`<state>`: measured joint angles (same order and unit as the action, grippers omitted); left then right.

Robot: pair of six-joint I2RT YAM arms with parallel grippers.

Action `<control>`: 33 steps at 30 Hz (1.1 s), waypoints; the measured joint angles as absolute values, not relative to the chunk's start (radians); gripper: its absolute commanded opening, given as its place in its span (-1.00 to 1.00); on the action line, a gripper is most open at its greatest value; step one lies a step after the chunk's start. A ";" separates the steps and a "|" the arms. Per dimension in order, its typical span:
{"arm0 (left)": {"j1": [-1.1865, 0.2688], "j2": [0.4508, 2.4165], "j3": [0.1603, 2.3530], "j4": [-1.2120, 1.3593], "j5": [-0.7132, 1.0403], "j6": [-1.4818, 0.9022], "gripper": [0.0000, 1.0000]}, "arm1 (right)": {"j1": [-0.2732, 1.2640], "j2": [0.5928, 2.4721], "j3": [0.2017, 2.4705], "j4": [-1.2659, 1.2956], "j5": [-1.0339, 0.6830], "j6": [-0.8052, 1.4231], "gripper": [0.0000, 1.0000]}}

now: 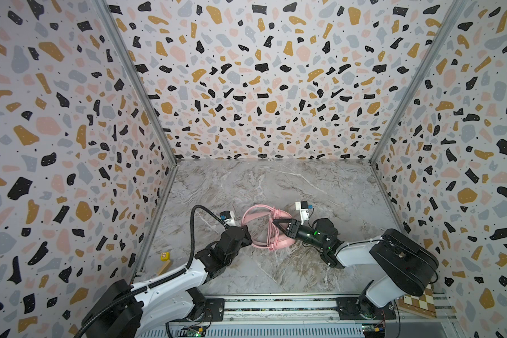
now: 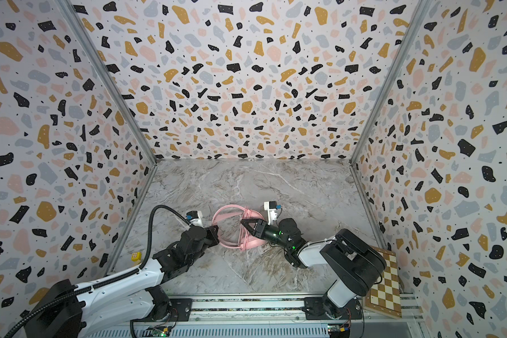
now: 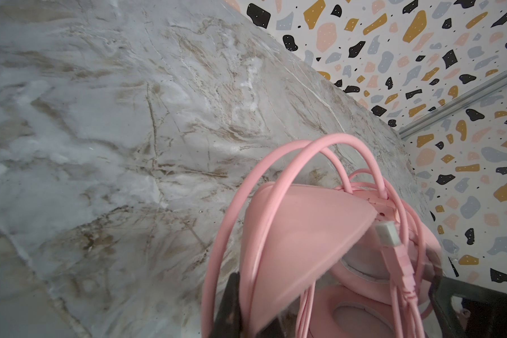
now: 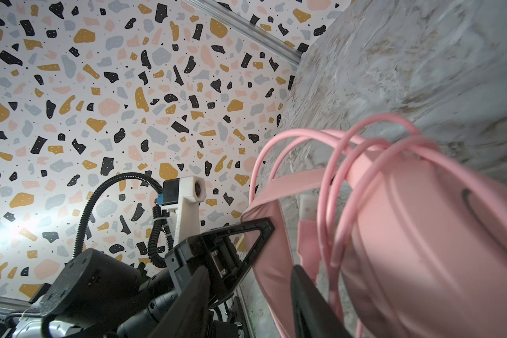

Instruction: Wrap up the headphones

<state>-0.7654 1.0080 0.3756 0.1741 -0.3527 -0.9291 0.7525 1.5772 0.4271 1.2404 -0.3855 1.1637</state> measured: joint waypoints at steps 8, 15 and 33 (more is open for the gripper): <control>-0.766 0.992 0.374 0.156 -0.364 -0.928 -1.00 | 0.752 1.570 0.431 1.208 -0.385 1.132 -0.03; -0.765 0.983 0.376 0.148 -0.401 -0.920 -1.00 | 0.752 1.446 0.519 0.962 -0.399 0.990 -0.01; -0.586 1.039 0.486 0.127 -0.287 -0.883 -1.00 | 0.505 0.962 0.644 0.264 -0.359 0.542 0.04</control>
<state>-0.5861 1.0386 0.4862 0.1272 -0.2874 -0.8833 0.5049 0.9619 0.6441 0.2642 -0.3588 0.5419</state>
